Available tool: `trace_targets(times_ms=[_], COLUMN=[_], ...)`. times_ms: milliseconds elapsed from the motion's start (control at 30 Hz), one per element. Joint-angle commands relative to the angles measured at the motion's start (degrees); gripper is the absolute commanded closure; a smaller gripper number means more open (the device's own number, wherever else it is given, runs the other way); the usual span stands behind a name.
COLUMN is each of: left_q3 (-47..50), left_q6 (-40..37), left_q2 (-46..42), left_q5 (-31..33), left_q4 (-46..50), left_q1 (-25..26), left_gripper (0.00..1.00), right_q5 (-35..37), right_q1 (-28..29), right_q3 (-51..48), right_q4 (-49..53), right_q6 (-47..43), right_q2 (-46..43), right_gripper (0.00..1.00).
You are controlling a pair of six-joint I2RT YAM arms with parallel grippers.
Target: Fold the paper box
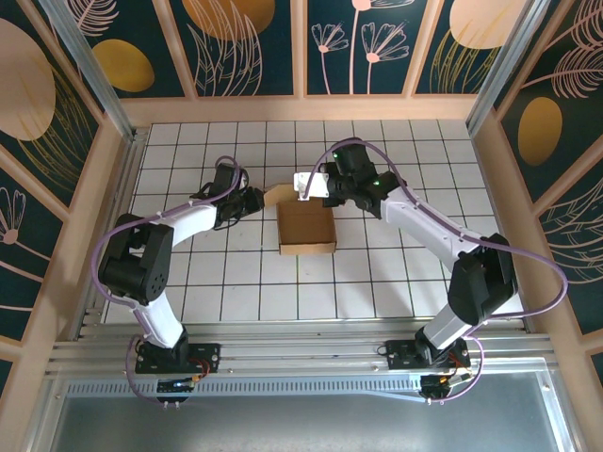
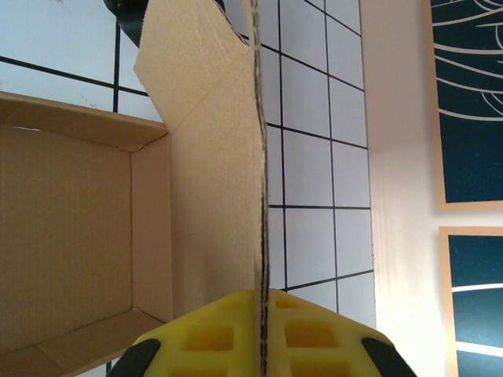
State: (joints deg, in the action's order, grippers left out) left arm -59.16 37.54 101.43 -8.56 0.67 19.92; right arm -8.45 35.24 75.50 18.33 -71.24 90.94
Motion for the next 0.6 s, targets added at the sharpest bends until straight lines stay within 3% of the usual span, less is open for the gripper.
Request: trace_targets(times_ms=[0, 167, 567], left_q3=[1.5, 6.5, 9.3], left_q6=[-0.7, 1.2, 3.2], left_q2=[-1.8, -6.3, -5.6], left_q5=[1.1, -11.4, -24.3], left_q4=[-0.1, -9.0, -15.3], left_q1=[-0.3, -0.2, 2.5], left_gripper=[0.72, 0.73, 0.79], right_q5=[0.1, 0.4, 3.6], right_q1=[0.1, 0.3, 2.6], right_q3=[0.7, 0.5, -1.0], right_q4=[1.7, 0.9, -1.7], right_q6=[0.8, 0.9, 1.5], right_q2=[0.6, 0.5, 0.3], right_gripper=[0.93, 0.93, 0.93])
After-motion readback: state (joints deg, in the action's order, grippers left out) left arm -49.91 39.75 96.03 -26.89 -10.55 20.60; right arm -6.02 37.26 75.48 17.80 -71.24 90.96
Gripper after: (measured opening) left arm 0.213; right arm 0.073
